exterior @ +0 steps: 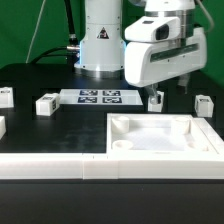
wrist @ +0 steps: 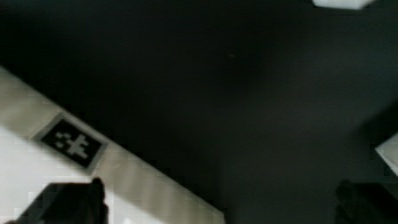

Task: Assemble one leg

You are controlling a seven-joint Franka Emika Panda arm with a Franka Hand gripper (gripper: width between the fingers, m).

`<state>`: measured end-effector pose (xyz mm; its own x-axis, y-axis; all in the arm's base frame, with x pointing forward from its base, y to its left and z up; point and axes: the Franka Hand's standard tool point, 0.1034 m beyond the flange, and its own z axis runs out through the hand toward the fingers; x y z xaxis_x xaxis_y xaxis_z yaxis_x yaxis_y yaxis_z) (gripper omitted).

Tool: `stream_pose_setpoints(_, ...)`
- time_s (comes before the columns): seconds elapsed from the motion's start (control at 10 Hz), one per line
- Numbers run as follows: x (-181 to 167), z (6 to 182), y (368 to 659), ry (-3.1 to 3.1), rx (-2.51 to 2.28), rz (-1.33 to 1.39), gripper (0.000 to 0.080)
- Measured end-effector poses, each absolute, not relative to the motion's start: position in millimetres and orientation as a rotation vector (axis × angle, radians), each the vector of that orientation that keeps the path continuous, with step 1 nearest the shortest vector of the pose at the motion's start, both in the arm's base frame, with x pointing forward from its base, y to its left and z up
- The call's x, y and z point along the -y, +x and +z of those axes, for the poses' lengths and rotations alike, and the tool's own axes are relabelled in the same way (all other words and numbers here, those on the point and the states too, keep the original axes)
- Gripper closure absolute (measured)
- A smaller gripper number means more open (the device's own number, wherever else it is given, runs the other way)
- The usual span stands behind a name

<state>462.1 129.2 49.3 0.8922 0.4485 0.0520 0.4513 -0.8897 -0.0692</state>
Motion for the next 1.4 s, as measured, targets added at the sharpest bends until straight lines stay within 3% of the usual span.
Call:
stream_pose_setpoints(0.4,-181.0,53.7,456.0,-3.037,-0.014,-0.005,0.0151)
stream_pose_setpoints(0.7,-190.6,51.9,453.5,-2.996,-0.377,0.029,0.0151)
stream_pose_setpoints(1.1,-190.5,48.9,448.9,-3.008,-0.342,0.075,0.0151)
stream_pose_setpoints(1.2,-195.0,39.9,437.0,-3.019,-0.323,0.151,0.0151)
stream_pose_setpoints(1.4,-199.5,39.2,433.5,-3.018,-0.268,0.382,0.0151)
